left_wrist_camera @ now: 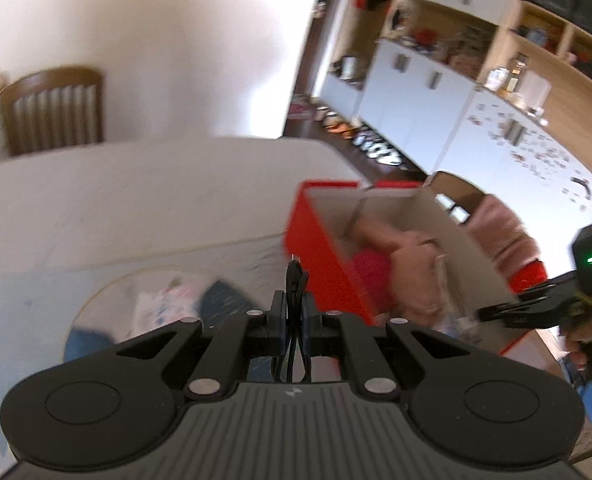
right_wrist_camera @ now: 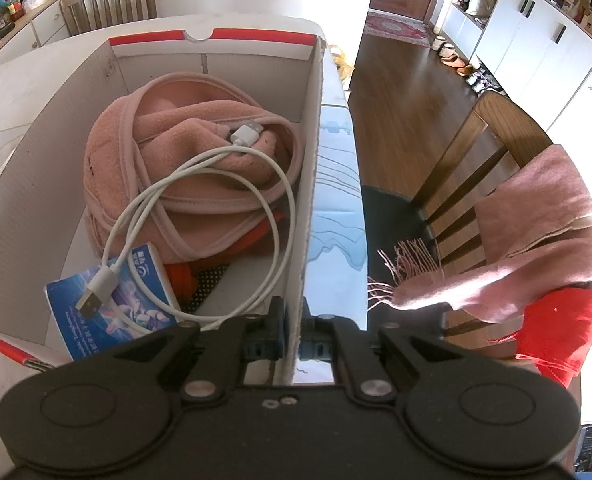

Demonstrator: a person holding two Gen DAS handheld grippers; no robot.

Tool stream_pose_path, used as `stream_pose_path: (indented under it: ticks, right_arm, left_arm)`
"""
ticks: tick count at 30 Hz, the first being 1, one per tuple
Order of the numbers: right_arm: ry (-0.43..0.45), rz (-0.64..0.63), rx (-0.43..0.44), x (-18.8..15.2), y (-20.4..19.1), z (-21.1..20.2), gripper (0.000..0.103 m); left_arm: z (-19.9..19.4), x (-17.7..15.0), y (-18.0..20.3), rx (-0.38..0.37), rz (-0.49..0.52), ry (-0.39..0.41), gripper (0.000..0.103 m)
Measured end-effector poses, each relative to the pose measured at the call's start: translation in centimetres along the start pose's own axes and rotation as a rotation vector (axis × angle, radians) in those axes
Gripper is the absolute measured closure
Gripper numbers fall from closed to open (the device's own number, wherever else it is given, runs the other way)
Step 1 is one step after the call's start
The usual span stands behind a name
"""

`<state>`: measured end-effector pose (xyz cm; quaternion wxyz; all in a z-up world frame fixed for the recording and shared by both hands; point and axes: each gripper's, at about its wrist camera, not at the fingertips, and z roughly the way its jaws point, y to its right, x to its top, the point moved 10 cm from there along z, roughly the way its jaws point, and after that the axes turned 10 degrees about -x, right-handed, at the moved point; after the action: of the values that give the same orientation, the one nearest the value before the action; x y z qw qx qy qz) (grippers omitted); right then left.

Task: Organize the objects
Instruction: 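Carry the black cable into the box with the left gripper and release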

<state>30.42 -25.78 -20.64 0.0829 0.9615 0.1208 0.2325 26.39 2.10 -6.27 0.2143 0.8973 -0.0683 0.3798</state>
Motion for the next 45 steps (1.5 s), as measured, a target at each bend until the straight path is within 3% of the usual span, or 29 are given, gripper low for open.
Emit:
stream_pose_path:
  ticks: [8, 13, 23, 28, 45]
  right_arm:
    - [0.005, 0.005, 0.008, 0.0, 0.0, 0.1, 0.099]
    - [0.007, 0.005, 0.011, 0.1, 0.0, 0.1, 0.098]
    - [0.004, 0.004, 0.022, 0.1, 0.0, 0.0, 0.099]
    - [0.005, 0.008, 0.024, 0.1, 0.1, 0.0, 0.099]
    - [0.009, 0.029, 0.039, 0.2, 0.4, -0.4, 0.1]
  left_arm:
    - [0.0, 5.7, 4.7, -0.092, 0.088, 0.029, 0.097]
    - [2.7, 6.8, 7.7, -0.139, 0.147, 0.001, 0.097]
    - [9.7, 6.3, 14.1, -0.245, 0.246, -0.097, 0.097]
    - [12.7, 4.9, 15.7, -0.263, 0.28, -0.152, 0.097]
    - [20.7, 1.5, 13.9, -0.215, 0.282, -0.29, 0.097]
